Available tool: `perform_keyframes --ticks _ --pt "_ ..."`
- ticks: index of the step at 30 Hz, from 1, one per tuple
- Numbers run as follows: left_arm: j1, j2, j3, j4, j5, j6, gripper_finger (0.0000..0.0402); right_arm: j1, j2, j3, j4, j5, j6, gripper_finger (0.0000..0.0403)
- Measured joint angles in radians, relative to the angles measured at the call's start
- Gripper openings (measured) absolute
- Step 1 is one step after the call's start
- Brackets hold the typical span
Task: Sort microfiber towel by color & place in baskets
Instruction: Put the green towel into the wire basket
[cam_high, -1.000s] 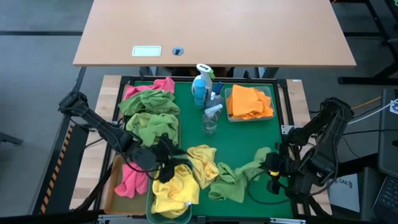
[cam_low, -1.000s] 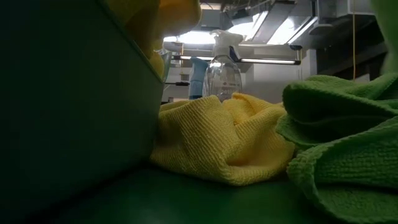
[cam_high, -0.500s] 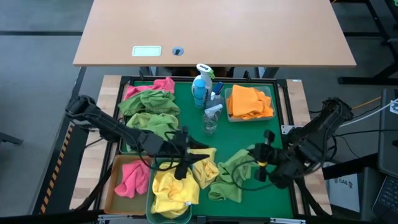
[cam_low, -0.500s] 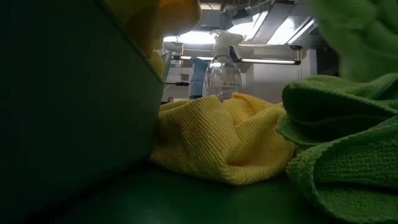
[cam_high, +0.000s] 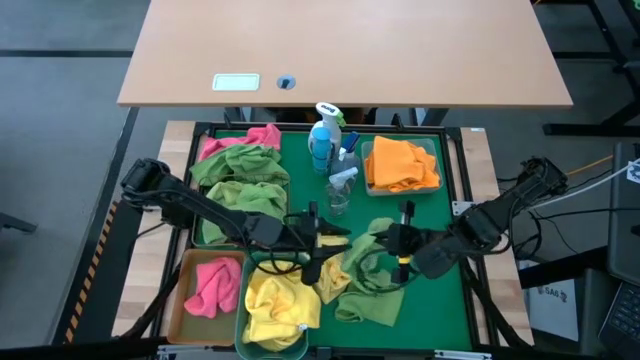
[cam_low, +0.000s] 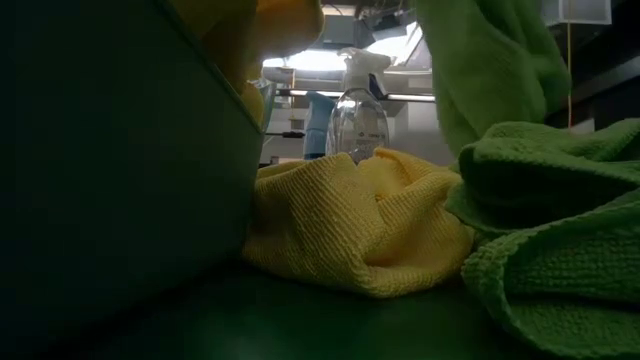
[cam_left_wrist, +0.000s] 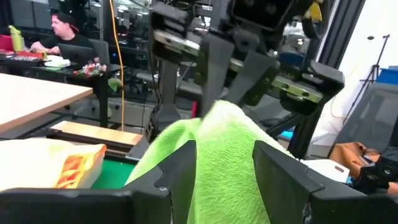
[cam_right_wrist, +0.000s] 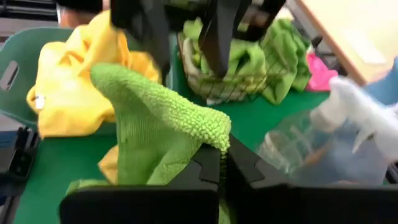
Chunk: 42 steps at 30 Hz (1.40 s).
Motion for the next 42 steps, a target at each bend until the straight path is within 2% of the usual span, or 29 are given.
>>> perform_keyframes --ticks 9,15,22,27,31,38,42 --pt "0.008 0.020 0.000 0.010 0.002 0.000 0.0153 -0.069 0.000 0.000 0.151 -0.080 -0.163 0.0001" --pt "0.026 0.020 0.000 0.014 0.009 0.000 0.0153 -0.100 0.000 0.000 0.222 -0.201 -0.224 0.0001" --pt "0.061 0.020 0.000 0.051 0.167 0.000 0.0153 -0.109 0.000 0.000 0.293 -0.244 -0.295 0.0001" --pt "0.072 0.020 0.000 0.054 0.182 0.000 0.0149 -0.107 0.001 -0.001 0.305 -0.245 -0.318 0.0006" --pt "0.071 0.020 0.000 0.055 0.181 0.000 0.0116 -0.107 0.001 0.000 0.305 -0.245 -0.308 0.0024" --pt "0.066 0.009 0.000 0.044 0.185 0.000 0.0017 -0.107 0.001 0.000 0.308 -0.282 -0.319 0.0077" --pt "0.067 -0.039 0.000 0.003 0.185 0.000 0.0012 -0.107 0.001 0.000 0.318 -0.279 -0.320 0.0131"
